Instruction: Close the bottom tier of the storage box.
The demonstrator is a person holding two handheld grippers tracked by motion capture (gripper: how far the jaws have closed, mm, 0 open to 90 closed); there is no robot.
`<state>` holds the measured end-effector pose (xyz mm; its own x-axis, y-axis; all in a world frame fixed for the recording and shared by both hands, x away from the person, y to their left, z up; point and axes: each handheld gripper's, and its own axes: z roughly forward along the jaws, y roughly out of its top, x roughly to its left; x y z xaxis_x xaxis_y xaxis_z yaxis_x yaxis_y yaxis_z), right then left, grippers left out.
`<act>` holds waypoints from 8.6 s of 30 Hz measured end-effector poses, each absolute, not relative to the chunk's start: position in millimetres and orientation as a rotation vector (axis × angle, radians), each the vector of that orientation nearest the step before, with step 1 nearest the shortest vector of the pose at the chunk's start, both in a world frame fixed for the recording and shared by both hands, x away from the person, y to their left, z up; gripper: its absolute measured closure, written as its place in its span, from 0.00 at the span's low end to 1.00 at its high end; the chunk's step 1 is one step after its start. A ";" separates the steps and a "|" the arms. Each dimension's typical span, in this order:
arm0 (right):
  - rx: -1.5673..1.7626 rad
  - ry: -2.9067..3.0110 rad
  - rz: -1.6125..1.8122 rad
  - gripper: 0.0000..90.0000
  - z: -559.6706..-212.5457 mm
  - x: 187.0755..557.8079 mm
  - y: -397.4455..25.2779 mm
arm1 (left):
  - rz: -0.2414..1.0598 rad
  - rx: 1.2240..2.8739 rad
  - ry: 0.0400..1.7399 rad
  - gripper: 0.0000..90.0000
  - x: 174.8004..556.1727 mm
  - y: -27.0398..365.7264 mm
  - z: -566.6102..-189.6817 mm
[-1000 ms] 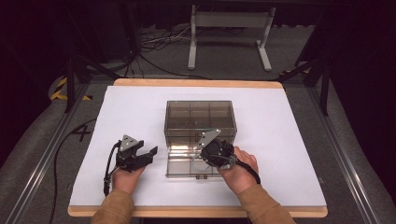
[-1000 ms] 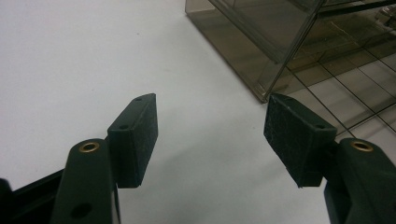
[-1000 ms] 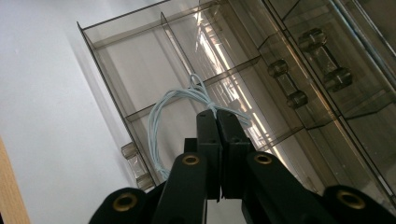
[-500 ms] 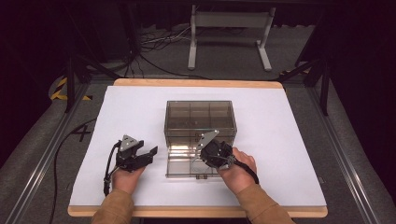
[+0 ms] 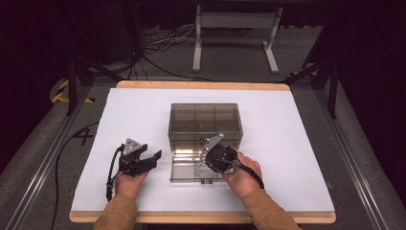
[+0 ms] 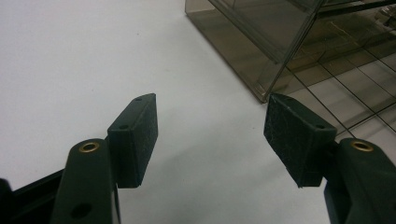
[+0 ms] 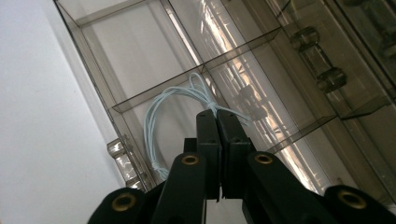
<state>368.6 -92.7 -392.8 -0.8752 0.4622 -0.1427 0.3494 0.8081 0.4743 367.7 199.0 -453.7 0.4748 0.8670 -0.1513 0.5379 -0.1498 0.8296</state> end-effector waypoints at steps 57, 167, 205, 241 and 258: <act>0.504 2.766 0.777 1.00 -377.4 352.0 -103.1 | 0.458 1.824 1.188 0.40 368.4 198.8 -453.8; 0.321 2.913 0.613 1.00 -419.2 348.4 -83.1 | 0.460 1.816 1.177 0.39 361.6 202.3 -453.5; 0.409 2.845 0.597 1.00 -417.7 381.4 -88.7 | 0.458 1.800 1.173 0.38 357.3 205.9 -453.5; 0.504 2.772 0.655 1.00 -422.7 412.6 -95.3 | 0.449 1.799 1.173 0.38 358.0 205.7 -453.4; 0.540 2.714 0.723 1.00 -427.0 414.9 -98.1 | 0.452 1.796 1.174 0.38 358.0 205.6 -453.6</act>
